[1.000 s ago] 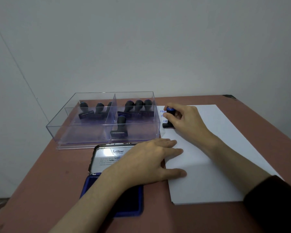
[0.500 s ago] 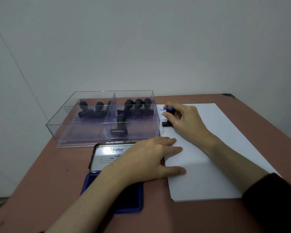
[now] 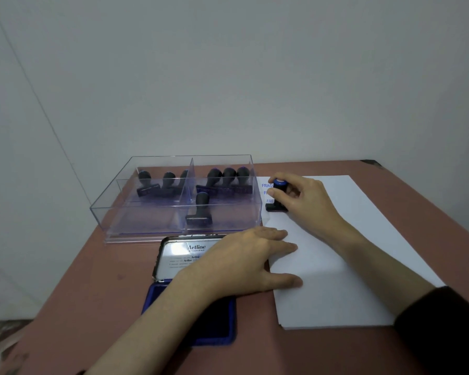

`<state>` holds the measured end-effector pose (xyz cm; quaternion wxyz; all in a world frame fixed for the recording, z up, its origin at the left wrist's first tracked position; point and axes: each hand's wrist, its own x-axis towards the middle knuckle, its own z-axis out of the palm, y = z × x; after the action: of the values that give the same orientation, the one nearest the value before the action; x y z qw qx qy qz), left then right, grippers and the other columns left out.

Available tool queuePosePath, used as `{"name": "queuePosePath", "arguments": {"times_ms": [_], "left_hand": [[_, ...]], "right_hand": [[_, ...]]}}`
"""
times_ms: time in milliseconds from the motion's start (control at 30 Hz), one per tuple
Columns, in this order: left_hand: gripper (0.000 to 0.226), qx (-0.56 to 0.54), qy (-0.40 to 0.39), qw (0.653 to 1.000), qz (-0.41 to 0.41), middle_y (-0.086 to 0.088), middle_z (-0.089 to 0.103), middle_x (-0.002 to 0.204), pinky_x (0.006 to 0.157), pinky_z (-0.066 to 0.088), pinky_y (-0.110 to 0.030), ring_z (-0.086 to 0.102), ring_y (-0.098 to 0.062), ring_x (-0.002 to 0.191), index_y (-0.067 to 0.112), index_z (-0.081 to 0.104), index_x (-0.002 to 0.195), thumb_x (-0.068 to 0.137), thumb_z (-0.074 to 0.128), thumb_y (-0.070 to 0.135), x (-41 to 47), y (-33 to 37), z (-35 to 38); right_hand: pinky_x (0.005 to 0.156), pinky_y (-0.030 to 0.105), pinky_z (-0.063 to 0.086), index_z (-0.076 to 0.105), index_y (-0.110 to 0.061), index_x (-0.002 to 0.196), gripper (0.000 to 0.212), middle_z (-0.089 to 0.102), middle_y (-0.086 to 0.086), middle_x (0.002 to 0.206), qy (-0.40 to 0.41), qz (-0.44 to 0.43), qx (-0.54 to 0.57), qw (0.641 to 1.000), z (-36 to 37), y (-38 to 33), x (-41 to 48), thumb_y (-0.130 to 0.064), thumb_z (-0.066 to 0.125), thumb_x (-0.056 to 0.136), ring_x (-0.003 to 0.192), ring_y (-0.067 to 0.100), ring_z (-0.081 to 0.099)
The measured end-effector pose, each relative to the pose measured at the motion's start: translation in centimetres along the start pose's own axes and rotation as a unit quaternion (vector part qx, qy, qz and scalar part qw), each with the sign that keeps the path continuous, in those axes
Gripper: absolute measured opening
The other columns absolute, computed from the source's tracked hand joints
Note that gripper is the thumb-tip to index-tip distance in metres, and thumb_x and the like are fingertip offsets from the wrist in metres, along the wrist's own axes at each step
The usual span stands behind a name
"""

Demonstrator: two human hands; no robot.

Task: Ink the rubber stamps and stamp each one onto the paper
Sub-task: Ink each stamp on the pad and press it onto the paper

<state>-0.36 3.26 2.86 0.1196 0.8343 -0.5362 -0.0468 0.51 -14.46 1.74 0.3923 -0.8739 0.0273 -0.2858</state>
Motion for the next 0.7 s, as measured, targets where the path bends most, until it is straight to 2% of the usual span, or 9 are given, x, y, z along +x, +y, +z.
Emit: {"name": "queuePosePath", "arguments": {"times_ms": [33,133,167,233,300,367,433,567,700], "left_hand": [[0.061,0.002,0.000,1.000,0.000,0.012,0.029,0.150,0.108,0.029,-0.027,0.024,-0.004,0.135,0.035,0.039,0.138,0.084,0.051,0.059,0.1,-0.1,0.0],[0.062,-0.004,0.012,1.000,-0.001,0.010,0.031,0.150,0.110,0.029,-0.030,0.024,-0.005,0.136,0.032,0.042,0.137,0.083,0.054,0.058,0.3,-0.1,0.3],[0.062,-0.014,0.026,1.000,0.001,0.009,0.033,0.148,0.110,0.029,-0.030,0.025,-0.005,0.135,0.030,0.044,0.136,0.082,0.055,0.058,0.3,-0.2,0.5],[0.059,-0.048,0.078,0.996,0.005,0.009,0.044,0.141,0.107,0.033,-0.028,0.034,-0.003,0.130,0.026,0.053,0.130,0.081,0.056,0.059,0.0,-0.3,0.5],[0.054,-0.073,0.144,0.987,-0.001,0.010,0.060,0.121,0.096,0.039,-0.023,0.047,-0.004,0.113,0.025,0.062,0.117,0.080,0.048,0.062,-0.7,-0.5,0.0],[0.047,-0.089,0.201,0.975,-0.025,0.011,0.066,0.099,0.083,0.041,-0.022,0.053,-0.004,0.093,0.024,0.067,0.102,0.080,0.042,0.058,-2.0,-1.0,-0.9],[0.036,-0.098,0.234,0.965,-0.065,0.008,0.067,0.088,0.077,0.044,-0.025,0.055,-0.005,0.082,0.022,0.069,0.093,0.082,0.047,0.048,-3.7,-2.1,-1.6],[0.027,-0.086,0.275,0.947,-0.145,0.007,0.067,0.080,0.069,0.045,-0.022,0.056,-0.003,0.073,0.020,0.070,0.086,0.081,0.051,0.039,-7.2,-4.9,-1.6],[0.013,-0.067,0.315,0.922,-0.214,0.005,0.064,0.077,0.070,0.046,-0.031,0.057,-0.013,0.075,0.022,0.069,0.082,0.084,0.059,0.030,-9.5,-6.6,-0.7]], "right_hand": [[0.055,0.010,0.039,0.069,-0.015,0.094,0.010,0.055,0.000,0.062,0.008,0.016,0.020,1.000,-0.1,0.0,0.1,-0.019,0.067,0.085,0.054,0.007,0.046],[0.063,0.029,0.048,0.066,-0.021,0.091,0.006,0.065,0.009,0.074,0.040,0.041,0.064,0.996,-0.8,-0.2,0.2,-0.022,0.068,0.085,0.067,0.031,0.057],[0.063,0.028,0.047,0.065,-0.022,0.089,0.005,0.066,0.007,0.074,0.048,0.040,0.064,0.996,-1.1,-0.5,0.1,-0.021,0.067,0.085,0.068,0.031,0.058],[0.059,0.016,0.043,0.064,-0.022,0.087,0.004,0.063,0.000,0.070,0.059,0.034,0.057,0.996,-1.7,-1.2,-0.4,-0.020,0.067,0.085,0.064,0.022,0.056],[0.055,0.008,0.039,0.064,-0.020,0.086,0.004,0.061,-0.002,0.066,0.067,0.030,0.049,0.996,-2.2,-2.1,-1.4,-0.018,0.067,0.085,0.058,0.009,0.053],[0.053,0.006,0.037,0.064,-0.018,0.085,0.003,0.058,-0.003,0.062,0.075,0.031,0.049,0.996,-2.3,-3.2,-2.9,-0.016,0.067,0.084,0.052,0.006,0.047],[0.051,0.007,0.036,0.065,-0.017,0.083,0.003,0.055,-0.003,0.058,0.075,0.022,0.043,0.996,-2.0,-4.5,-4.5,-0.015,0.067,0.084,0.049,0.006,0.042],[0.049,0.010,0.033,0.065,-0.017,0.082,0.007,0.044,-0.009,0.050,0.044,-0.051,0.025,0.997,-0.3,-7.6,-7.3,-0.013,0.070,0.081,0.048,0.007,0.039],[0.047,0.008,0.029,0.064,-0.017,0.080,0.010,0.036,-0.010,0.046,-0.004,-0.102,0.044,0.994,2.7,-10.5,-9.5,-0.013,0.074,0.079,0.045,0.007,0.035]]}}
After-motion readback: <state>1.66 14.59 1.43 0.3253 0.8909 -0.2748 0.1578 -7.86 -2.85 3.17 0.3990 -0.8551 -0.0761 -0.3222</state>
